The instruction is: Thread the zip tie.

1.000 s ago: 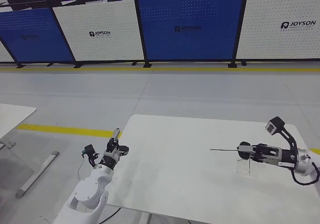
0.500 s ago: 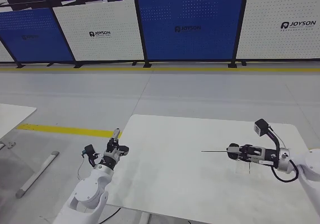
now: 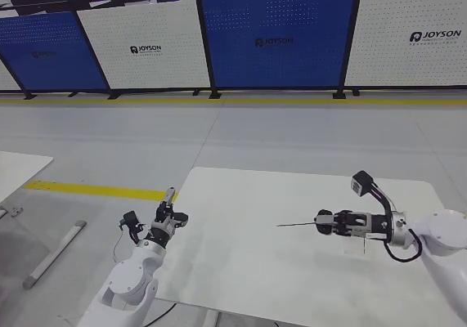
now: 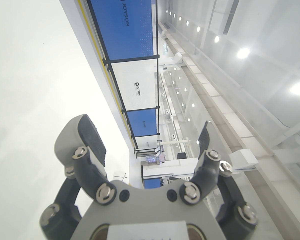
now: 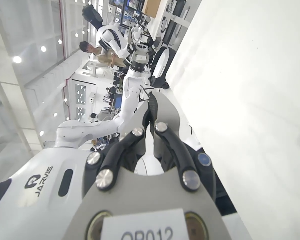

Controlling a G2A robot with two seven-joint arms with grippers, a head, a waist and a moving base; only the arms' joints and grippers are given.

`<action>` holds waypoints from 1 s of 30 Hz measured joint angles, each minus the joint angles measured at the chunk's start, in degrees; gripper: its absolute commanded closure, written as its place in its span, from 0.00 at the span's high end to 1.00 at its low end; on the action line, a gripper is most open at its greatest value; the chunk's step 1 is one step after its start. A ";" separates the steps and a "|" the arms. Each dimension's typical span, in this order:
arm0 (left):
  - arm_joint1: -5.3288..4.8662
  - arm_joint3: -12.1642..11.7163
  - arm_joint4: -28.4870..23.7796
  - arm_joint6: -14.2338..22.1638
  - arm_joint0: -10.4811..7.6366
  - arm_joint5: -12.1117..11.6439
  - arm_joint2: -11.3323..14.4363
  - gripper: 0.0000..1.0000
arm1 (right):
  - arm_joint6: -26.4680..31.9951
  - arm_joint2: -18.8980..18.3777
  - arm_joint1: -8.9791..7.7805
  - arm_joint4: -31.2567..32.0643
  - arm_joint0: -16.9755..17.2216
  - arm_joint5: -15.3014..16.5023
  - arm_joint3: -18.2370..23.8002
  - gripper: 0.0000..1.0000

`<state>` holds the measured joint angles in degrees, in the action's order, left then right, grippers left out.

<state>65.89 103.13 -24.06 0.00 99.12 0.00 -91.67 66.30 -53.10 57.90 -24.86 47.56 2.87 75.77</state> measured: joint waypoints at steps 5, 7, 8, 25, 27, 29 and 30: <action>0.00 0.00 0.00 0.00 0.00 0.00 0.00 1.00 | -2.46 4.34 1.20 6.75 -2.95 -3.67 -2.14 0.00; 0.00 0.00 0.00 0.00 0.00 0.00 0.00 1.00 | -2.40 4.19 1.16 6.09 -2.86 -3.56 -2.06 0.00; 0.00 0.00 0.00 0.00 0.00 0.00 0.00 1.00 | -2.38 4.18 1.16 6.04 -2.85 -3.54 -2.05 0.00; 0.00 0.00 0.00 0.00 0.00 0.00 0.00 1.00 | -6.44 3.20 1.29 7.08 -2.03 -0.08 -1.13 0.00; 0.00 0.00 0.00 0.00 0.00 0.00 0.00 1.00 | -6.43 2.29 1.37 6.04 -2.43 2.86 -1.72 0.00; 0.00 0.00 0.00 0.00 0.00 0.00 0.00 1.00 | -6.03 1.91 1.42 6.37 -2.69 6.03 -2.07 0.00; 0.00 0.00 0.00 0.00 0.00 0.00 0.00 1.00 | -6.24 1.80 1.49 6.82 -2.82 7.65 -2.32 0.00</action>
<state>65.89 103.13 -24.06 0.00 99.12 0.00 -91.67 60.05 -51.30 59.39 -18.03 44.75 10.52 73.45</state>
